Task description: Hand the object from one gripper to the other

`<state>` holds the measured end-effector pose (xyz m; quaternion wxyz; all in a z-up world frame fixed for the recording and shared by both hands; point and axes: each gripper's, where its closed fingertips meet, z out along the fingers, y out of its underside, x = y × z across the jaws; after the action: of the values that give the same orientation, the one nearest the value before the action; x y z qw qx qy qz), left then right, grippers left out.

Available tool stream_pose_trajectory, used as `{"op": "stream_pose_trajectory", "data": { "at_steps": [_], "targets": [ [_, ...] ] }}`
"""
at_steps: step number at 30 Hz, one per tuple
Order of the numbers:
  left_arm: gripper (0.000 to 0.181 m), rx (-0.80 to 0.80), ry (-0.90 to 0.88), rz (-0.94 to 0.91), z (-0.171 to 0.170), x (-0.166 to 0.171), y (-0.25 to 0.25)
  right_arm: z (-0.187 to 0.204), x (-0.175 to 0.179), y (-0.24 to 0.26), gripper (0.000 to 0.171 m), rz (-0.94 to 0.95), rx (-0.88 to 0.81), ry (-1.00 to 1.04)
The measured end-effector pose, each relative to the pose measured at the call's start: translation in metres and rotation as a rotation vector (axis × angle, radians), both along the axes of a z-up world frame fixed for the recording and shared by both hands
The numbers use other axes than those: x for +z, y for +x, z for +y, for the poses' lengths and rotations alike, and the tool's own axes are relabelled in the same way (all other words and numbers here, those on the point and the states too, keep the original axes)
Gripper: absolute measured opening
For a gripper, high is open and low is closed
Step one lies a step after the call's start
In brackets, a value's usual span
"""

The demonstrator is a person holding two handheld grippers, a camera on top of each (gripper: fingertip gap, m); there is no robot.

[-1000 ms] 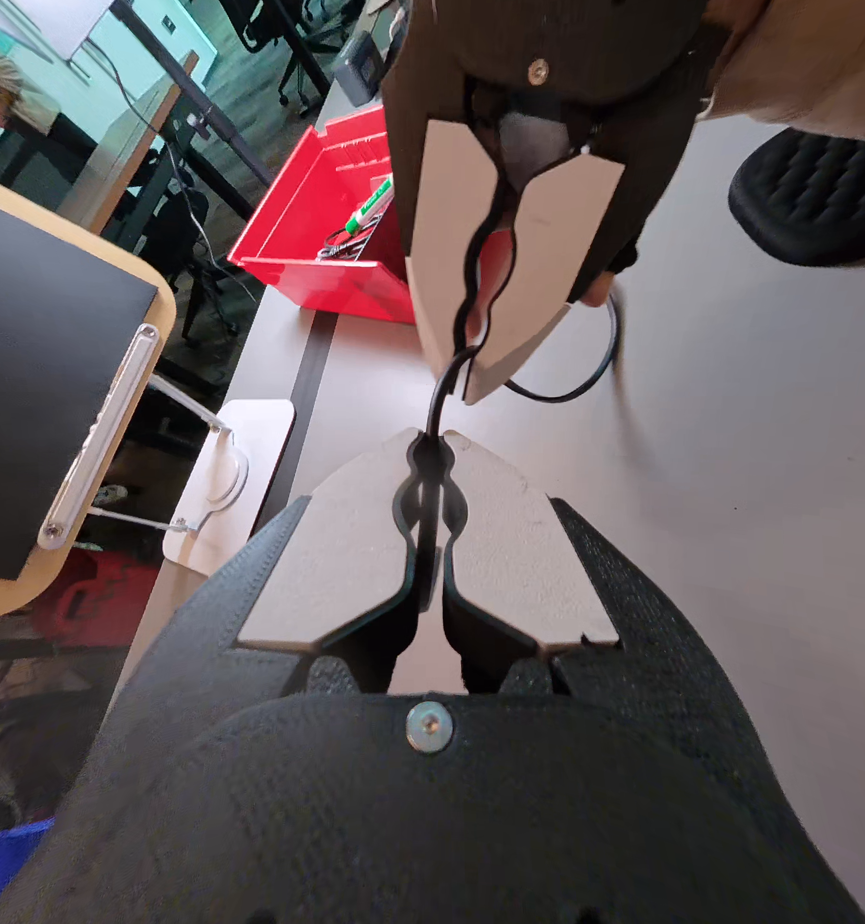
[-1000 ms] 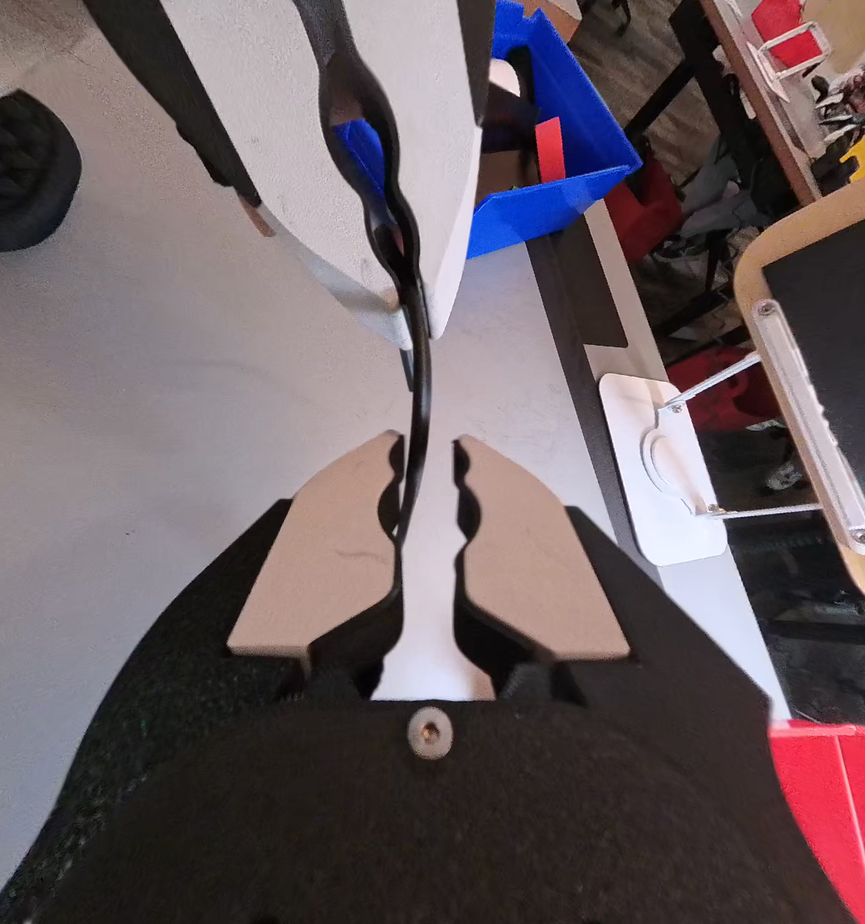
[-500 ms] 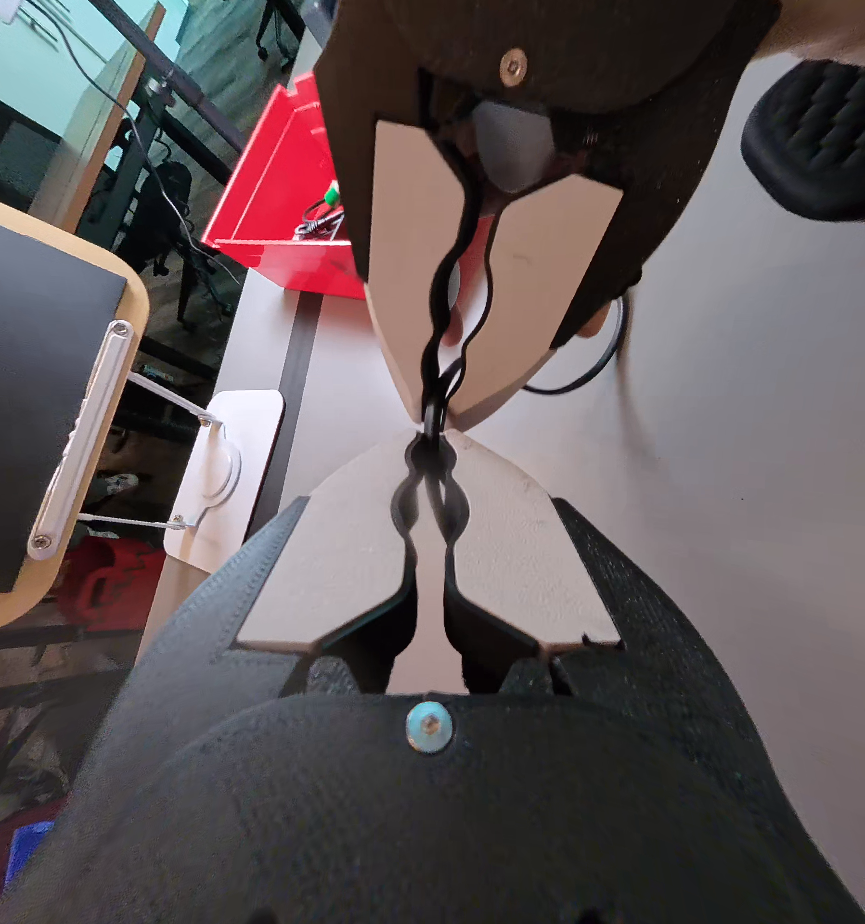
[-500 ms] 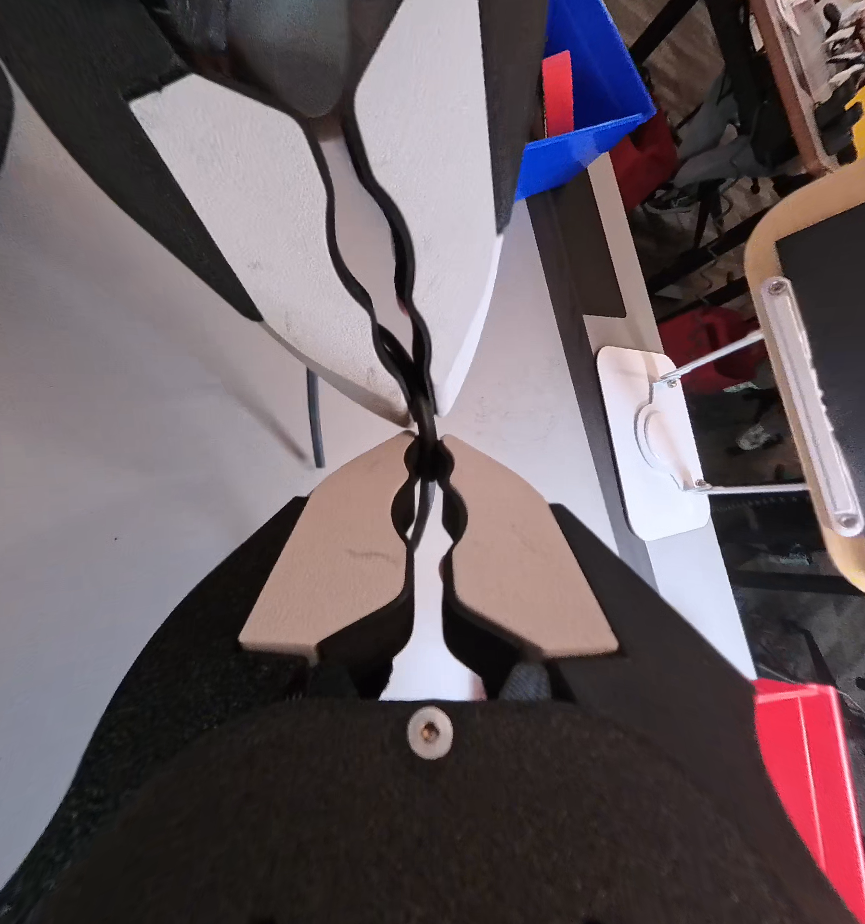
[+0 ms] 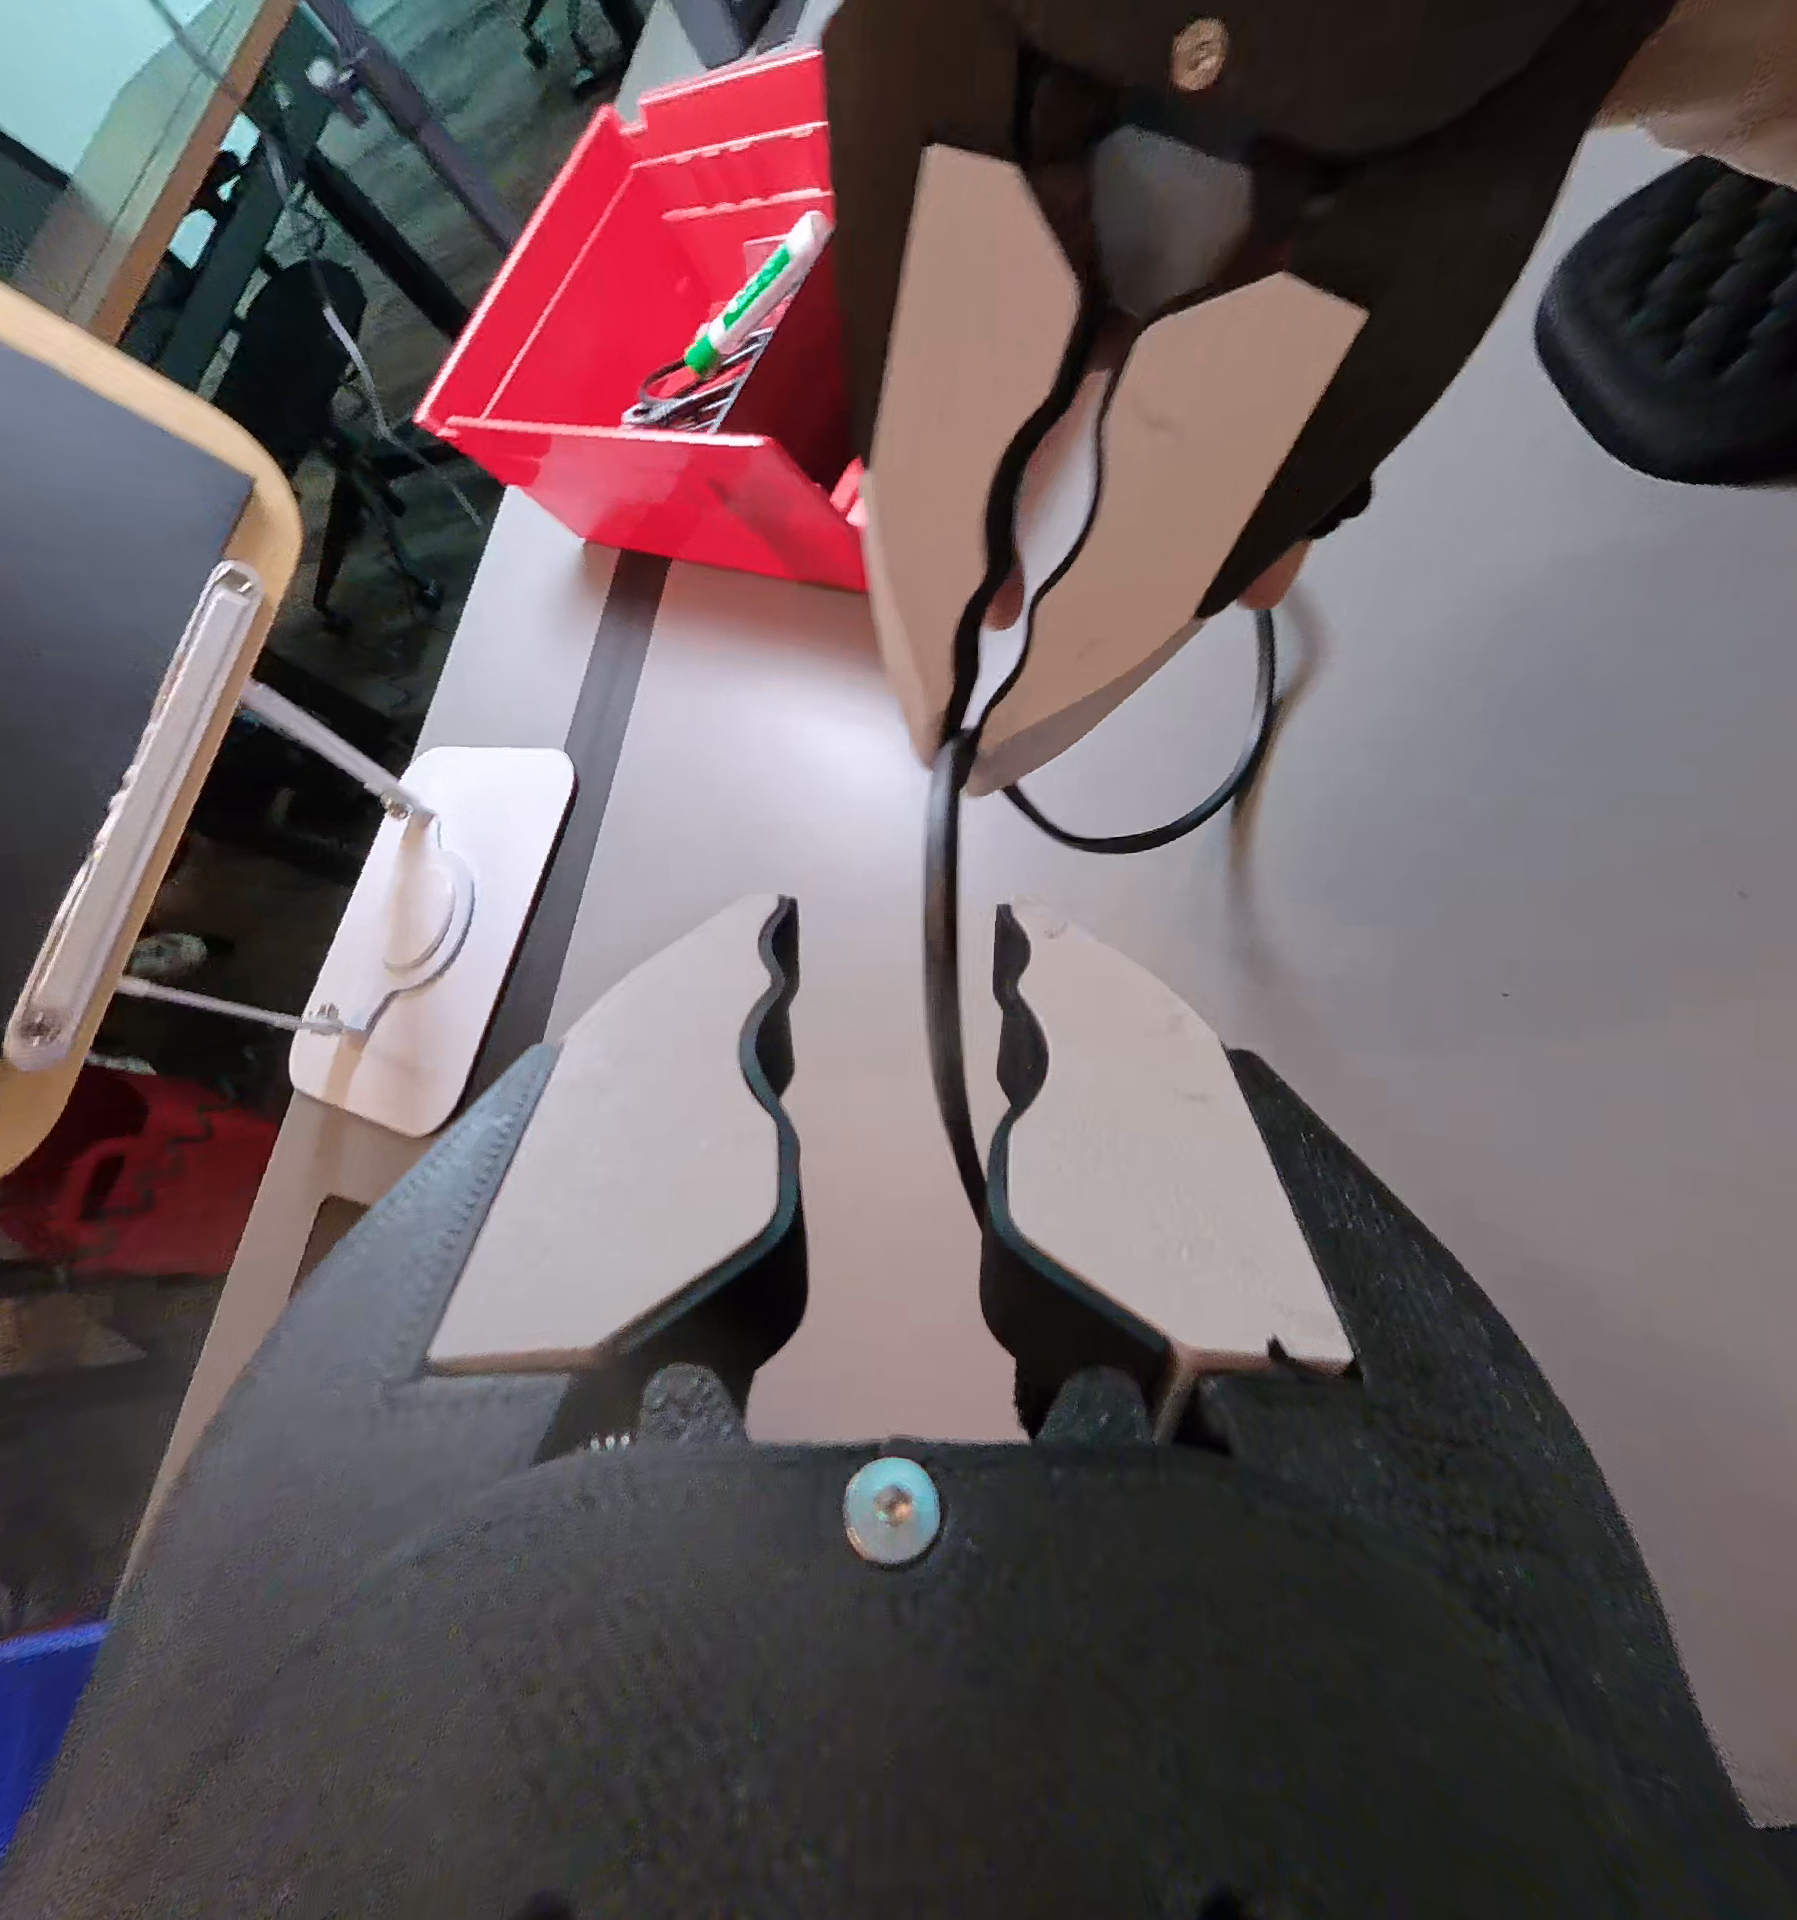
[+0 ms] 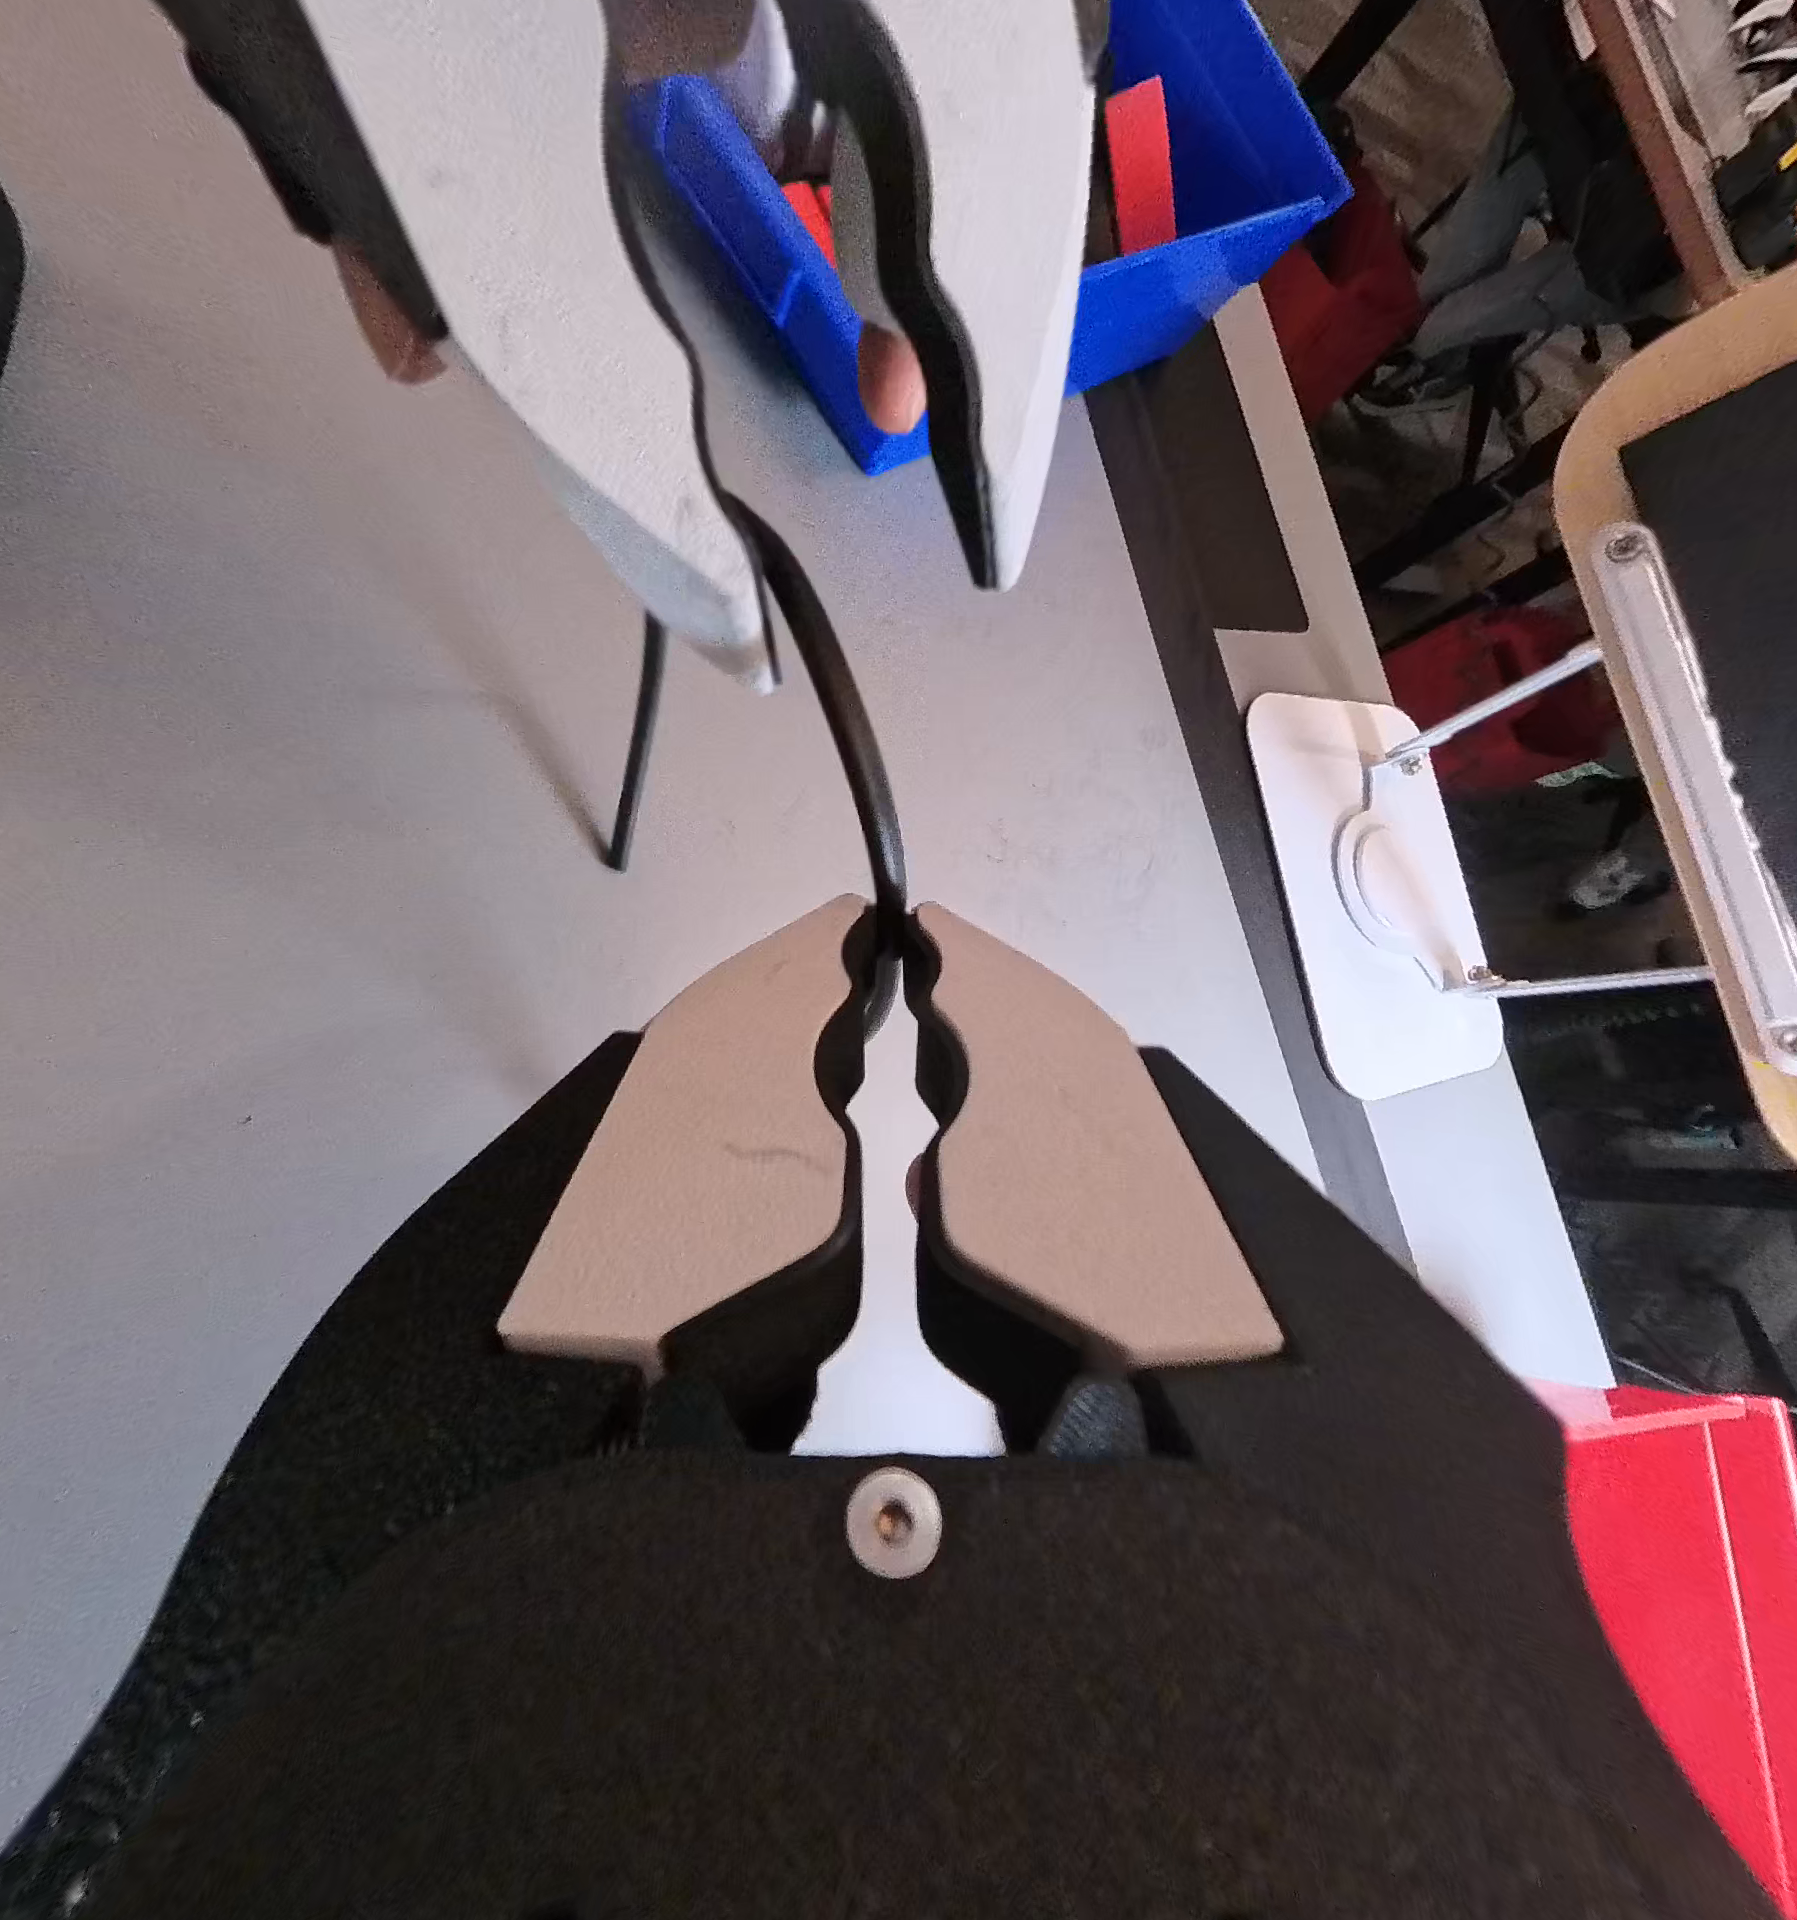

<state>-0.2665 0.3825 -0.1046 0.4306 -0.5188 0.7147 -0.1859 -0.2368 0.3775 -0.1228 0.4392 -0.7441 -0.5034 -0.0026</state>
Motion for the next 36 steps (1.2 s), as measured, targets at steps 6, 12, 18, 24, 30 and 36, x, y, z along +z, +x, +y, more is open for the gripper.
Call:
{"op": "stream_pose_trajectory", "data": {
  "at_steps": [6, 12, 18, 24, 30, 36],
  "targets": [
    [0.019, -0.045, 0.072, 0.035, -0.012, -0.011, 0.016, -0.003, -0.005, -0.009, 0.004, -0.009, 0.017, -0.016],
    [0.006, -0.067, -0.005, -0.131, -0.007, 0.019, 0.006, 0.0, 0.007, -0.003, 0.022, 0.114, 0.041, -0.005],
    [0.029, -0.006, -0.072, -0.098, 0.009, 0.009, -0.003, 0.004, 0.0, -0.001, 0.004, 0.076, 0.019, -0.009],
    [0.036, -0.049, -0.022, 0.008, -0.013, -0.01, 0.014, 0.003, -0.01, -0.003, 0.004, -0.011, -0.011, -0.027],
    [0.005, -0.059, -0.008, -0.026, -0.008, -0.006, 0.015, 0.0, 0.003, -0.008, 0.005, 0.051, 0.027, 0.016],
    [0.005, -0.091, -0.101, -0.171, -0.005, 0.023, -0.002, 0.002, 0.003, -0.004, 0.005, 0.114, 0.051, 0.001]
  ]
}}
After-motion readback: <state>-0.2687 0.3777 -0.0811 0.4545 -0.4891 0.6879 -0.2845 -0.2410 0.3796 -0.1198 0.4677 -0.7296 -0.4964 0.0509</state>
